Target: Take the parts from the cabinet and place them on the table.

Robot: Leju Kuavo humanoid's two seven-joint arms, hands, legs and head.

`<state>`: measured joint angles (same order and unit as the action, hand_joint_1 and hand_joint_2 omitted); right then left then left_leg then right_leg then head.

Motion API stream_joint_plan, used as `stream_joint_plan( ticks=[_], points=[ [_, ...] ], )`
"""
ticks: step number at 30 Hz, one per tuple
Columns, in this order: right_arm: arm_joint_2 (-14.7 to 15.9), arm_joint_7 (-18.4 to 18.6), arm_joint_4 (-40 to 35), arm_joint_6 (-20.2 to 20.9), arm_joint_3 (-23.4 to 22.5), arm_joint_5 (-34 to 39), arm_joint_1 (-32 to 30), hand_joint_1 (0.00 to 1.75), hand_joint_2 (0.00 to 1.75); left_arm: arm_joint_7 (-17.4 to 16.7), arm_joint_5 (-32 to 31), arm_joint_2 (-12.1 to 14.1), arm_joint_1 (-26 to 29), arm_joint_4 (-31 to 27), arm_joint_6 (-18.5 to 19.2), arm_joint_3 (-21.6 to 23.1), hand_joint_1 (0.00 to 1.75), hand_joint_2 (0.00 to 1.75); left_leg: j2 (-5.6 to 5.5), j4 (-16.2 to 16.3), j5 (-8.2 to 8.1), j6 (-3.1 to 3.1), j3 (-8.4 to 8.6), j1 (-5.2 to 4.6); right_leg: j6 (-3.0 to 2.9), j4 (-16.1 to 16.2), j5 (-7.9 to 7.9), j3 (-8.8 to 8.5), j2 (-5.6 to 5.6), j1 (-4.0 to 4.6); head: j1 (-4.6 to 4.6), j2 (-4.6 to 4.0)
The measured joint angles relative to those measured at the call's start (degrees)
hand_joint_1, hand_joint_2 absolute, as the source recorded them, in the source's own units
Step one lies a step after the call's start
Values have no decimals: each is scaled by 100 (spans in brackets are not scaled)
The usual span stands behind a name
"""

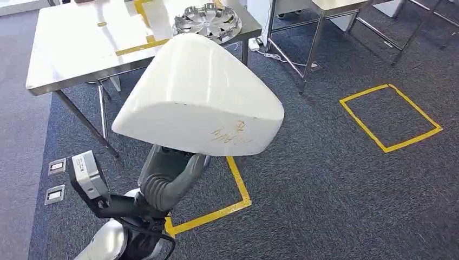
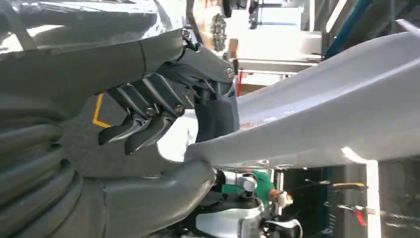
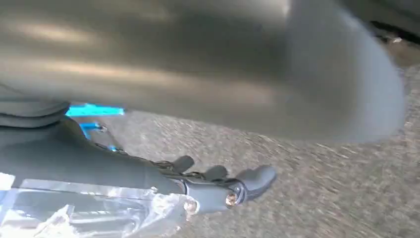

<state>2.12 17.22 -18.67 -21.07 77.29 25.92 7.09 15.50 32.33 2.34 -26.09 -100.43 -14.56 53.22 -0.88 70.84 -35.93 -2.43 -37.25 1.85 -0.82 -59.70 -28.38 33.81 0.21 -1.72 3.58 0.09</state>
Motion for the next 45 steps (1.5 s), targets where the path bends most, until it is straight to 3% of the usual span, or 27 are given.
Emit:
stream_joint_plan(
  ticks=[1,2,3,6,7,10,13,16,17,18,19,21,22,23,26,27,28,31,32,33,34,36,37,38,39,43,45],
  points=[
    [2,0,0,0,0,0,-11,0,0,0,2,2,10,2,0,4,175,175,1,396,-91,17,-253,-10,-10,0,-32,-29,-22,19,-11,0],
    [2,0,0,0,0,0,-21,0,0,0,2,5,16,2,0,9,175,175,1,579,-51,41,-429,-21,-18,0,-64,-67,-37,42,-13,0],
    [0,4,0,0,0,0,-29,0,0,0,2,7,23,2,0,11,175,175,1,495,152,84,-447,-40,-23,0,-103,-121,-48,61,-11,0],
    [0,18,-2,0,0,0,-27,0,0,2,4,7,18,2,0,9,175,175,12,-790,1084,299,-38,-147,-4,5,-242,-328,-51,106,-28,0],
    [-9,18,-6,0,-2,0,-23,0,0,6,9,7,26,5,2,11,175,175,47,-776,979,343,12,-183,21,32,-267,-349,-62,129,2,0],
    [-13,20,-13,7,0,0,-25,0,0,9,15,0,13,2,2,13,175,175,41,-1029,844,387,102,-231,135,74,-286,-325,-104,100,-33,0],
    [-11,20,-13,4,-2,0,1,0,0,15,15,-11,15,-2,2,11,175,175,27,-1209,827,421,236,-151,214,-71,-391,-275,-67,109,-31,0],
    [0,20,-13,7,0,0,-17,0,0,15,31,-11,34,2,4,15,175,175,28,-1208,729,469,334,-161,263,-1371,-796,532,-57,103,4,0],
    [0,20,-13,9,0,0,-42,0,0,15,33,-9,48,4,4,15,175,175,24,-1207,689,475,379,-170,270,-1635,-775,759,-56,104,13,0],
    [4,22,-13,13,0,0,-60,0,0,15,46,-9,64,4,4,15,175,175,6,-1206,647,473,437,-175,268,-1615,-607,836,-56,104,18,0],
    [9,22,-13,15,0,0,-66,0,0,15,48,-9,76,4,4,15,175,175,-3,-1206,599,467,506,-179,256,-1353,-319,792,-55,107,18,0],
    [24,22,-13,15,0,0,-69,0,0,17,48,-9,75,4,4,15,175,175,-7,-1206,480,443,677,-186,191,-331,412,456,-41,129,20,0],
    [41,22,-11,24,0,0,-77,0,0,28,48,-4,81,11,4,15,175,175,-5,-1214,436,417,680,-176,130,-177,380,369,-1,150,3,0],
    [46,17,-11,26,0,0,-82,0,0,30,55,-6,82,11,4,18,175,175,-24,-1191,406,371,680,-189,116,-51,369,320,6,176,-44,0],
    [48,17,-11,33,0,0,-91,0,0,35,59,-9,81,11,7,15,175,175,-24,-1267,382,290,705,-168,43,15,254,284,6,197,-13,0],
    [46,17,-11,33,0,0,-85,0,0,35,59,-11,83,-2,4,13,175,175,-17,-1266,319,255,743,-179,18,117,263,199,-4,111,-9,0],
    [52,20,-9,31,0,0,-83,0,0,41,57,-7,75,0,7,13,175,175,1,-1161,268,225,726,-190,-9,168,243,127,-5,115,-32,0],
    [46,17,-11,46,0,0,-71,0,0,48,61,2,91,7,4,13,175,175,3,26,-175,165,65,-149,-32,194,156,-9,-22,96,-68,0],
    [46,18,-11,48,0,0,-83,0,0,48,61,9,102,9,4,13,175,175,3,377,-204,139,-184,-128,-21,193,110,-63,-23,87,-72,0],
    [46,18,-11,48,0,0,-92,0,0,48,61,13,106,11,4,13,175,175,4,410,-61,113,-290,-107,-5,193,66,-123,-22,77,-70,0],
    [46,18,-11,48,0,0,-95,0,0,48,63,13,105,13,4,13,175,175,7,198,227,86,-266,-83,18,188,13,-194,-17,63,-70,0],
    [44,13,-11,52,0,0,-85,0,0,48,63,13,102,13,7,15,175,175,26,-675,945,39,0,-29,72,169,-107,-353,-3,30,-72,0],
    [44,-2,-11,57,0,2,-91,0,0,48,63,15,111,15,7,13,175,175,57,-906,1020,11,113,-22,118,168,-170,-414,-1,23,-76,0],
    [50,-2,-9,59,0,2,-67,0,0,48,63,18,104,26,7,13,175,175,61,-950,986,46,111,-75,182,140,-206,-409,4,50,-137,0],
    [52,-15,-9,66,0,2,-65,0,0,48,66,18,95,26,7,20,175,175,62,-1062,837,137,180,-73,214,139,-204,-375,0,51,-138,0],
    [52,-26,-9,66,-2,2,-47,0,0,52,68,-2,93,17,6,18,175,175,26,-1085,754,318,220,-62,327,101,-321,-395,-39,34,-63,0],
    [52,-28,-9,63,-2,2,-35,0,0,52,68,-4,82,20,5,20,175,175,40,-1085,692,395,276,-77,322,-684,-589,53,-36,47,-31,0]
  ],
)
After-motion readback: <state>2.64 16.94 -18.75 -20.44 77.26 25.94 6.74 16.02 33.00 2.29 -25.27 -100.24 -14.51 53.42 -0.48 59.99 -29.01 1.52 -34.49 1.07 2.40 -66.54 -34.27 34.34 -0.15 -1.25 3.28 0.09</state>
